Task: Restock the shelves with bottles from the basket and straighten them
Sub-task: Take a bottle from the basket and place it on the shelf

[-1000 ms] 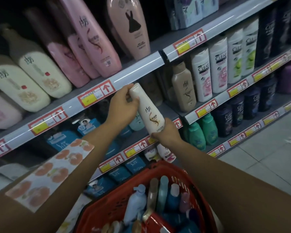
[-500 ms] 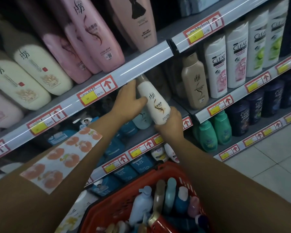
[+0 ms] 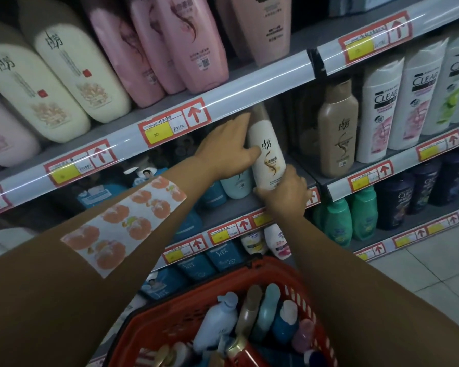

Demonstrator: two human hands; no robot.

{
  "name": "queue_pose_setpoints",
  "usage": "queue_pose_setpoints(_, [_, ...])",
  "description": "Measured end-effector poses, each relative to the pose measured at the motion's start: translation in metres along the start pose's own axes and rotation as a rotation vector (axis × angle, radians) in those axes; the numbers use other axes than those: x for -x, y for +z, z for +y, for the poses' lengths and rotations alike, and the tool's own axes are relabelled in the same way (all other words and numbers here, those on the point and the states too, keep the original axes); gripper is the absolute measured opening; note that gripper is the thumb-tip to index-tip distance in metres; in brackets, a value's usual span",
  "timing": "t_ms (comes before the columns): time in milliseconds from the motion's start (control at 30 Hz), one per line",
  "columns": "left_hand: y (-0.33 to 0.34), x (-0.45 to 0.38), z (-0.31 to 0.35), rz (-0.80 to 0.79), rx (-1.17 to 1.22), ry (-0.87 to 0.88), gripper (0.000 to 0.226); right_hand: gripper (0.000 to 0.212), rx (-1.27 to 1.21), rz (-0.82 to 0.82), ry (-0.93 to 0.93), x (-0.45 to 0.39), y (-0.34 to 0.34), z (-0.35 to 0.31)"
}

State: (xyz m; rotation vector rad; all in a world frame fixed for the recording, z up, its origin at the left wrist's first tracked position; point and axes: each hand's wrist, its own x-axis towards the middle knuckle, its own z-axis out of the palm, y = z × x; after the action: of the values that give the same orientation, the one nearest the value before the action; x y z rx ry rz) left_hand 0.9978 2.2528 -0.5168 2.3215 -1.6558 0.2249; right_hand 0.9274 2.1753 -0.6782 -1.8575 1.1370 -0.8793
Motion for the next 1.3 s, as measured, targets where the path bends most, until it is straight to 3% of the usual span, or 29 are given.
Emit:
queue_pose_setpoints(200, [0.0,-0.004,-0.005,-0.031,0.012,-0.019,0.023,0.063,0.062,-0.033,0.046,-0.005,0.006,0.002])
queue_pose_setpoints(433, [0.006,0.003,0.0,0.043,-0.152,0.04,0.033,0.06,0.13,-0.072,0.017,-0.002,0.004,0.005])
queue_pose_setpoints(633, [0.018,0.024,0.0,0.046,-0.274,0.074,0.08,0.069,0.078,-0.112,-0.07,0.007,-0.013,0.008])
queue_pose_setpoints(767, [0.038,0.078,0.0,-0.035,-0.463,0.176,0.082,0.078,0.136,-0.121,-0.202,0.026,-0.024,0.006])
queue_pose_setpoints(1033, [0.046,0.189,-0.008,-0.063,-0.369,-0.124,0.077,0.082,0.558,-0.329,-0.498,0.098,-0.042,-0.009])
queue_pose_setpoints(1167, [0.05,0.252,-0.018,-0.076,-0.329,-0.212,0.077,0.078,0.672,-0.421,-0.638,0.125,-0.058,-0.017])
queue_pose_setpoints(1300, [0.045,0.303,-0.029,-0.086,-0.31,-0.275,0.077,0.074,0.715,-0.516,-0.66,0.155,-0.074,-0.023])
